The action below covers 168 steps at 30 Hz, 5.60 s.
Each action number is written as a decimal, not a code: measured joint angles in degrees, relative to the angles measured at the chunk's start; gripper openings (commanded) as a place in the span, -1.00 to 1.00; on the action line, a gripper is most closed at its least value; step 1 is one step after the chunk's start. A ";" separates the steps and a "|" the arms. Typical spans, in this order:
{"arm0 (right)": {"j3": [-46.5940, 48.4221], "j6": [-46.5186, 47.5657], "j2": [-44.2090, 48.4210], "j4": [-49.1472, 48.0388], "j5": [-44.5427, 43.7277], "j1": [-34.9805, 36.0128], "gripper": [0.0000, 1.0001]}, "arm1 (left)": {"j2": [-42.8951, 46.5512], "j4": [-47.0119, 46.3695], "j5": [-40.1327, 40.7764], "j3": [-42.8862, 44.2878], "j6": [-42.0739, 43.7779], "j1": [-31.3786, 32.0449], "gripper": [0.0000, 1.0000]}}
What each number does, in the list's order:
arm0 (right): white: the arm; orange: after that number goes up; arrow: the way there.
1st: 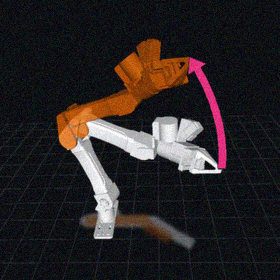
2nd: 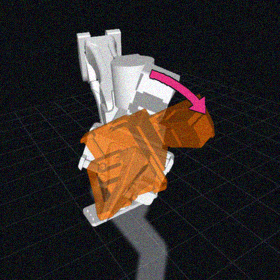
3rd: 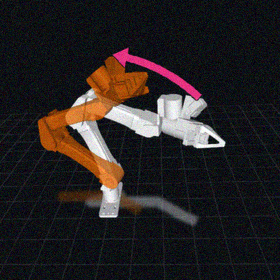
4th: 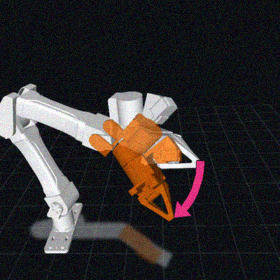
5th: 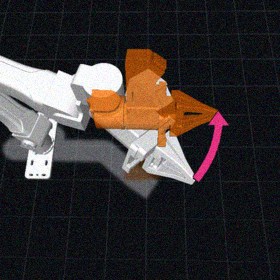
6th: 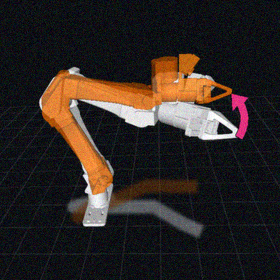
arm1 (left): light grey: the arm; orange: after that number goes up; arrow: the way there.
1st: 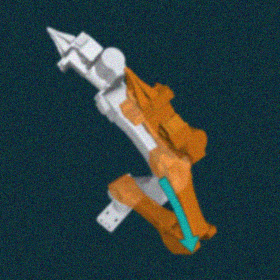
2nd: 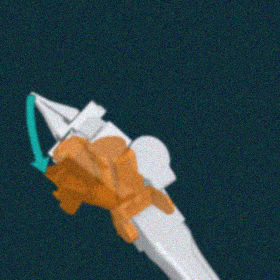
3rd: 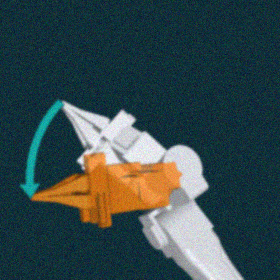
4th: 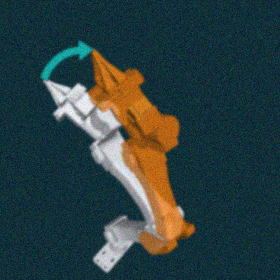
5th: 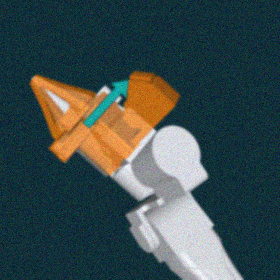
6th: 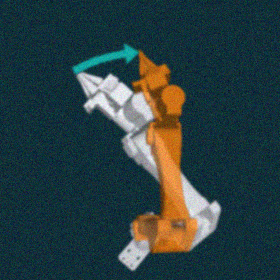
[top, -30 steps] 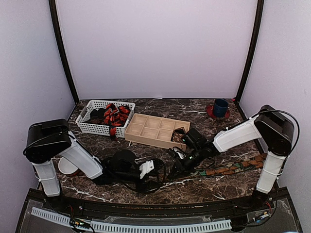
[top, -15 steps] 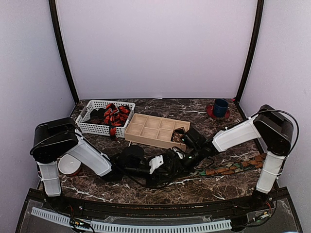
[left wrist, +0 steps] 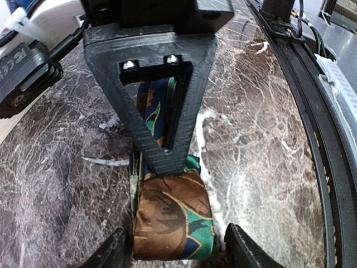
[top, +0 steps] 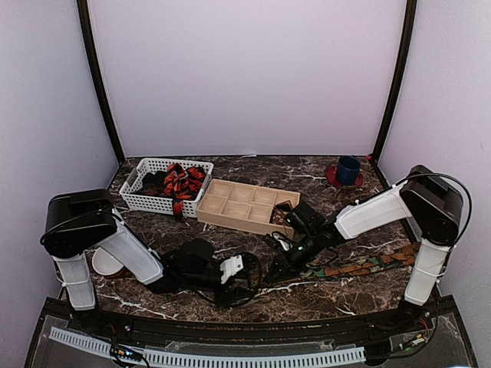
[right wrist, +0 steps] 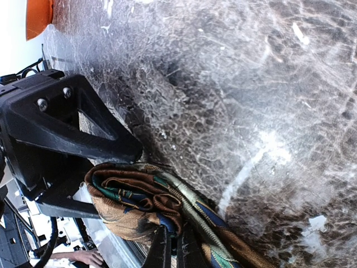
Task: Roll the ties
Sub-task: Roll the tie at the center of the board.
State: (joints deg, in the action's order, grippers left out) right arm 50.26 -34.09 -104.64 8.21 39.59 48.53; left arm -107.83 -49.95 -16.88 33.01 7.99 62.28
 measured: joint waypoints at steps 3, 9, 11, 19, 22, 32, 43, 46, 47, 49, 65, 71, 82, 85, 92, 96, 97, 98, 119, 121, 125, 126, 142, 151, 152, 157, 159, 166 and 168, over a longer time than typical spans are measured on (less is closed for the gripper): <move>0.00 -0.02 0.00 -0.02 0.02 0.00 -1.00 | 0.00 0.15 -0.07 0.02 0.11 -0.04 -0.16; 0.00 -0.02 -0.04 -0.02 0.13 -0.07 -1.00 | -0.02 1.18 -0.90 3.08 0.37 -0.02 -0.23; 0.00 0.00 -0.07 -0.02 0.22 -0.09 -1.00 | -0.22 1.81 -1.22 4.74 0.39 0.09 -0.25; 0.22 0.02 -0.33 0.35 0.70 -0.35 -1.00 | -5.22 0.90 -2.14 9.40 0.24 0.31 -0.25; 0.39 0.04 -0.35 0.61 0.68 -0.33 -1.00 | -6.64 -0.26 -1.51 9.25 0.11 0.37 -0.27; -0.04 0.46 2.03 1.25 -0.83 -0.59 -0.38 | -6.38 -1.44 0.63 7.76 -0.26 0.57 -0.33; -0.52 -5.27 6.99 -1.27 0.68 -0.68 -0.17 | -4.92 3.61 1.36 8.70 -0.52 0.63 -0.30; -0.11 -5.64 5.77 -1.36 0.66 0.00 -0.19 | -4.76 4.66 1.38 9.05 -0.70 0.63 -0.30; -0.11 -5.66 5.11 -1.31 0.61 0.17 -0.20 | -4.74 4.87 1.40 9.14 -0.72 0.63 -0.30; -0.11 -5.68 3.91 -1.29 0.50 0.28 -0.22 | -4.70 5.20 1.40 9.25 -0.85 0.63 -0.30; 1.42 -7.17 2.34 -0.24 0.00 1.38 -0.18 | -4.44 7.04 1.49 9.77 -1.70 0.61 -0.30; 1.51 -7.26 4.74 1.29 -0.48 1.88 -0.22 | -4.44 7.80 1.49 10.05 -1.66 0.63 -0.30; 3.96 -7.98 3.93 3.39 -0.79 3.06 -0.28 | -4.42 7.89 1.51 10.01 -1.66 0.61 -0.30; 4.44 -7.93 3.43 3.65 -0.76 3.08 -0.36 | -4.39 7.91 1.29 9.92 -1.68 0.61 -0.30; 6.21 -7.13 2.23 5.09 -1.07 3.06 -0.76 | -4.04 8.09 1.40 9.53 -2.01 0.50 -0.29; 6.34 -6.80 1.99 5.38 -1.31 3.06 -0.77 | -3.93 8.09 1.51 9.31 -2.03 0.50 -0.29; 6.34 -6.82 1.99 5.33 -1.29 3.06 -0.75 | -3.91 8.09 1.51 9.31 -2.05 0.50 -0.30; 6.34 -6.86 1.99 5.25 -1.29 3.06 -0.71 | -3.91 8.09 1.51 9.29 -2.05 0.50 -0.30; -1.20 -15.43 4.94 -4.94 -4.24 3.67 -0.38 | -3.89 8.55 1.95 9.70 -5.44 0.52 -0.29; -1.22 -15.96 4.94 -5.44 -4.48 3.89 -0.38 | -3.89 8.85 1.95 9.86 -5.57 0.52 -0.29; -1.22 -15.98 4.94 -5.64 -4.92 4.20 -0.73 | -3.89 9.44 1.95 10.19 -5.70 0.52 -0.28; -1.22 -16.35 4.83 -5.66 -4.96 4.24 -0.83 | -3.89 9.62 1.95 10.29 -5.75 0.52 -0.24; -4.87 -15.63 4.74 -9.99 -1.92 3.19 -1.00 | 0.83 7.32 2.56 3.63 -4.02 0.55 0.61; -6.38 -16.20 5.11 -12.15 0.17 1.95 -1.00 | -0.42 5.73 3.02 3.61 -0.28 0.50 0.54; -6.56 -16.41 5.22 -12.41 0.50 1.68 -1.00 | -1.01 4.87 2.95 3.76 -0.02 0.50 0.53; -7.10 -17.59 5.35 -13.88 1.84 0.94 -1.00 | -2.99 3.37 2.36 5.38 0.13 0.59 0.42; -7.13 -17.84 5.35 -14.23 2.23 0.76 -1.00 | -3.69 2.89 2.40 5.97 -0.07 0.79 0.29; -8.20 -18.82 5.64 -15.96 3.13 -0.37 -1.00 | -4.57 1.53 3.28 6.23 -0.79 1.33 -0.30; -8.57 -18.84 5.97 -15.96 3.19 -0.83 -1.00 | -4.52 0.92 3.52 5.60 -0.63 1.33 -0.37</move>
State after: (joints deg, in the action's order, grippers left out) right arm 41.69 -52.93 -98.67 -7.75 42.78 47.70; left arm -112.36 -49.04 -13.37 38.61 7.35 63.61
